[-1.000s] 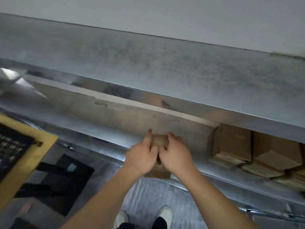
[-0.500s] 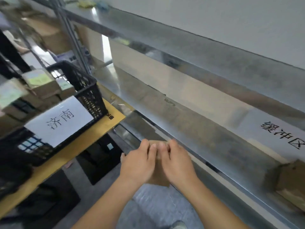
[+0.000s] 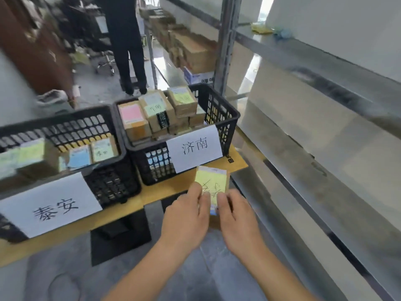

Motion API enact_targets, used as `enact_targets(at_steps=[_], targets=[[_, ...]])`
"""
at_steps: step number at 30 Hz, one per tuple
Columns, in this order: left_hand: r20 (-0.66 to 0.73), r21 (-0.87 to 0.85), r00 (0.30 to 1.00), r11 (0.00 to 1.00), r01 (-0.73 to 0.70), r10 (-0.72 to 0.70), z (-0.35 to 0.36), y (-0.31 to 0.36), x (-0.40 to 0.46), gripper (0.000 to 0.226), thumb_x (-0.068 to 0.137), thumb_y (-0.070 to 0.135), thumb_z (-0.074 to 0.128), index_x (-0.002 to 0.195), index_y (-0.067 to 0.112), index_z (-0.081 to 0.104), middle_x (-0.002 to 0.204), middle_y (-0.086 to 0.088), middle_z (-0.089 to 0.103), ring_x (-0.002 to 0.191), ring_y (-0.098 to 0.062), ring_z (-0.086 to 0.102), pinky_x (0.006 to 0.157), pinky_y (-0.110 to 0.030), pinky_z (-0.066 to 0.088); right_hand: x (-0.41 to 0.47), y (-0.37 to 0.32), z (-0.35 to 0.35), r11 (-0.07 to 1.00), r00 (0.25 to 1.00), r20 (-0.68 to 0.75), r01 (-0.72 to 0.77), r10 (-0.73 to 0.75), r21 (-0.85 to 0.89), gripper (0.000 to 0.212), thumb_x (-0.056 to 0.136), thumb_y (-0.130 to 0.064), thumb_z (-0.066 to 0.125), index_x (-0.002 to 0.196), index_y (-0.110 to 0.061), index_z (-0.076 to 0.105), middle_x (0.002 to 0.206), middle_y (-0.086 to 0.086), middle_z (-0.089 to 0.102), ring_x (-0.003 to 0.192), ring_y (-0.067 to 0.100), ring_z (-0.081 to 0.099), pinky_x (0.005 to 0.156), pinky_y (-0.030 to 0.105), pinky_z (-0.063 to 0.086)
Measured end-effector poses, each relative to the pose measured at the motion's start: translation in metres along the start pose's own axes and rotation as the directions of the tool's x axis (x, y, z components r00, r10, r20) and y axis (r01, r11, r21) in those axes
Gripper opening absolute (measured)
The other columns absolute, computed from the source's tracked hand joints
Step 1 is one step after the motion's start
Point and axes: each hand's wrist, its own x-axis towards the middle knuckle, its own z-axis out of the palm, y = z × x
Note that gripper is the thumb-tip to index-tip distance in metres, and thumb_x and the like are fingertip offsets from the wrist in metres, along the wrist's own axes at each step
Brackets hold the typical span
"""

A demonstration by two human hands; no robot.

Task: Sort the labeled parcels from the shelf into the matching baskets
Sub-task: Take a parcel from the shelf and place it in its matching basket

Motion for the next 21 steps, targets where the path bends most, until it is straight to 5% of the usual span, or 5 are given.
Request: enact_targets(at_steps=[4,10,17,21], targets=[[-0.102,-0.029,0.994,0.999,0.038,-0.041,-0.024,-0.016,0.0,0.014,0.1,0.038,0.043,0.1,0.033,0.031,0.082,0.008,0.059,0.068,-0.021,0.053,0.057,-0.037,0.033,0.008,-0.02,0.031,0.995,0.995,0.015,0.101,-0.101,0.003,0.008,0.102,-0.032,0.054,0.101,-0.024,0.052,0.095,-0.011,0.055,0.084,0.006,0.05,0.068,0.016,0.036],[-0.211,-0.064,0.967,0.989,0.132,-0.143,-0.045,-0.037,0.011,0.042,0.101,0.042,0.042,0.137,0.036,0.023,0.101,0.002,0.066,0.08,-0.023,0.063,0.065,-0.039,0.048,0.038,-0.051,0.055,0.991,0.985,0.115,0.12,-0.125,0.051,0.057,0.102,-0.029,0.054,0.153,-0.029,0.032,0.133,-0.005,0.048,0.108,0.009,0.052,0.079,0.01,0.041],[-0.273,-0.015,0.92,0.958,0.287,-0.28,-0.071,-0.055,0.043,0.053,0.102,0.051,0.035,0.15,0.036,0.017,0.119,0.005,0.064,0.095,-0.017,0.061,0.069,-0.034,0.044,0.093,-0.092,0.082,0.971,0.945,0.257,0.158,-0.202,0.181,0.028,0.104,-0.023,0.055,0.123,-0.043,0.05,0.109,-0.011,0.044,0.09,-0.017,0.053,0.069,-0.001,0.042],[-0.338,0.065,0.881,0.925,0.373,-0.332,-0.091,-0.071,0.062,0.062,0.101,0.057,0.034,0.156,0.04,0.011,0.135,0.014,0.057,0.112,-0.01,0.057,0.078,-0.03,0.044,0.127,-0.106,0.108,0.963,0.94,0.291,0.107,-0.18,0.249,0.025,0.103,-0.03,0.058,0.125,-0.039,0.061,0.109,-0.011,0.049,0.099,0.002,0.06,0.077,0.013,0.055]])
